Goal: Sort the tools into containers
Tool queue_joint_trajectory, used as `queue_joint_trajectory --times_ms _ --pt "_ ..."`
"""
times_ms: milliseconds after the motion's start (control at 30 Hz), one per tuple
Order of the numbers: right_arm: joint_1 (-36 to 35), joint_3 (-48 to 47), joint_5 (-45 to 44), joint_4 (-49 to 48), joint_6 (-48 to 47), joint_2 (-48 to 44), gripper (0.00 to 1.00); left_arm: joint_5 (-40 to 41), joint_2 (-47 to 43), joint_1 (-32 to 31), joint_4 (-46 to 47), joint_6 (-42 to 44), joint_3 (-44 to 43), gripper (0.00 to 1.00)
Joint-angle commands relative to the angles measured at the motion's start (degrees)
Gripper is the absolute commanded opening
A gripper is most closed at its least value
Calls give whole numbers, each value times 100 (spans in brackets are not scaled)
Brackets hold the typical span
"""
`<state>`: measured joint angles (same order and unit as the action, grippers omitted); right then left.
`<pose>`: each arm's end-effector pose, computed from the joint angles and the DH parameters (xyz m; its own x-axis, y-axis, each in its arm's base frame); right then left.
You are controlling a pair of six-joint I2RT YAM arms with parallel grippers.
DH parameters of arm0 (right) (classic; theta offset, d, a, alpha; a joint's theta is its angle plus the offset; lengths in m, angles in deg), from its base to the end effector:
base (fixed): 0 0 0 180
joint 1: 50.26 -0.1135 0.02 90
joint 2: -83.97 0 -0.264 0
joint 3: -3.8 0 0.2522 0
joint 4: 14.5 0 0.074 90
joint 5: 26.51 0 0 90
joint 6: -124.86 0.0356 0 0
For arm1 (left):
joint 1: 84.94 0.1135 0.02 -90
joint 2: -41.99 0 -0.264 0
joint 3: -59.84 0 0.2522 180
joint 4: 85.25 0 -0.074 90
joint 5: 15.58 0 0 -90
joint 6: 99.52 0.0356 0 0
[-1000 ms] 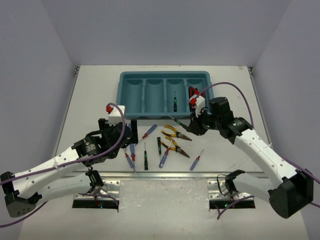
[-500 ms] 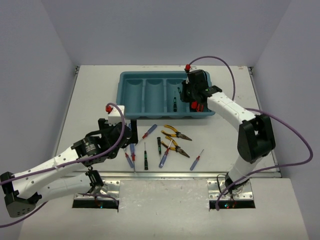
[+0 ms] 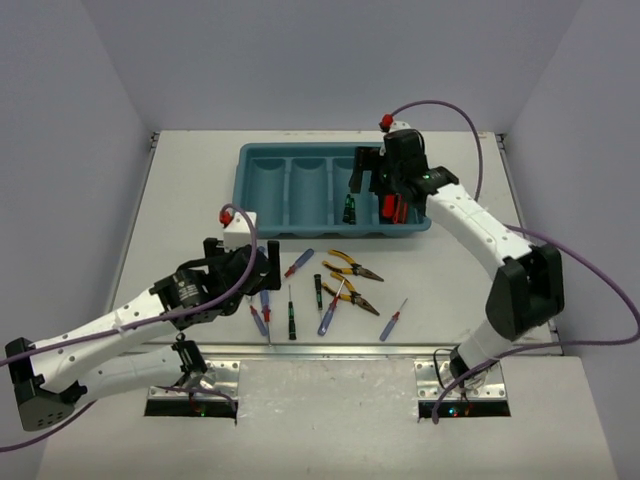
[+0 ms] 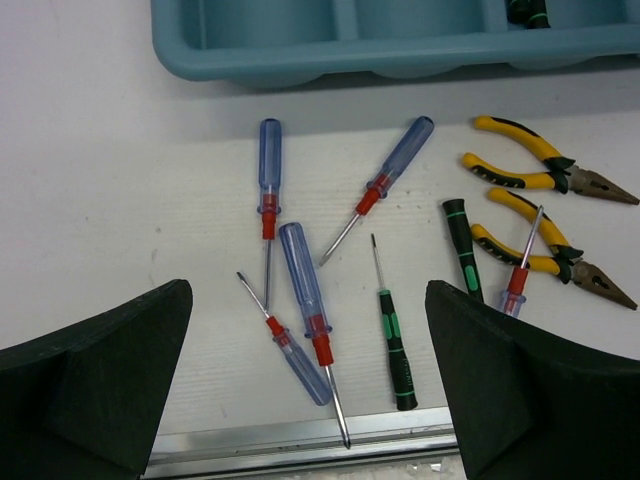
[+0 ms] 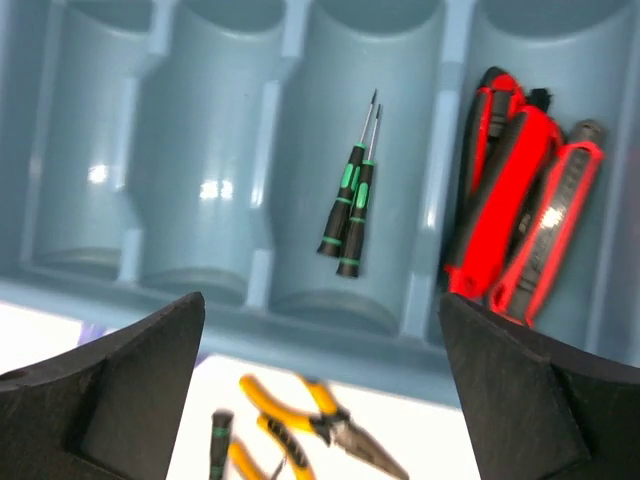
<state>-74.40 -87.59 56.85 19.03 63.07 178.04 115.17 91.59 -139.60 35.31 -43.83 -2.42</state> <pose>0.3474 0.1512 0.3004 -0.6268 0.2336 -0.7433 -0.0281 0.9466 0.3212 0.1139 -0.1204 0.2962 -0.5508 0.0385 -0.8338 0.0593 0.9982 0.0069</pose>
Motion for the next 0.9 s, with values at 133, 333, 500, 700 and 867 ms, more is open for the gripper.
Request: queue_joint_trajectory --times_ms 133,333,500,700,867 --pt "148 1935 603 -38 154 -2423 99 -1160 1170 51 639 -1629 358 100" --pt "148 3009 749 -130 -13 -3461 99 -1376 2202 35 1003 -1963 535 89" --pt "152 3540 752 -84 -109 -3890 98 -1755 2456 34 1687 -2053 907 71" --pt "155 3912 1014 -226 -9 -3871 95 -1931 3078 34 1940 -2131 982 62" --pt "153 4016 1085 -337 9 -3824 92 -1957 3502 31 2016 -2161 974 51"
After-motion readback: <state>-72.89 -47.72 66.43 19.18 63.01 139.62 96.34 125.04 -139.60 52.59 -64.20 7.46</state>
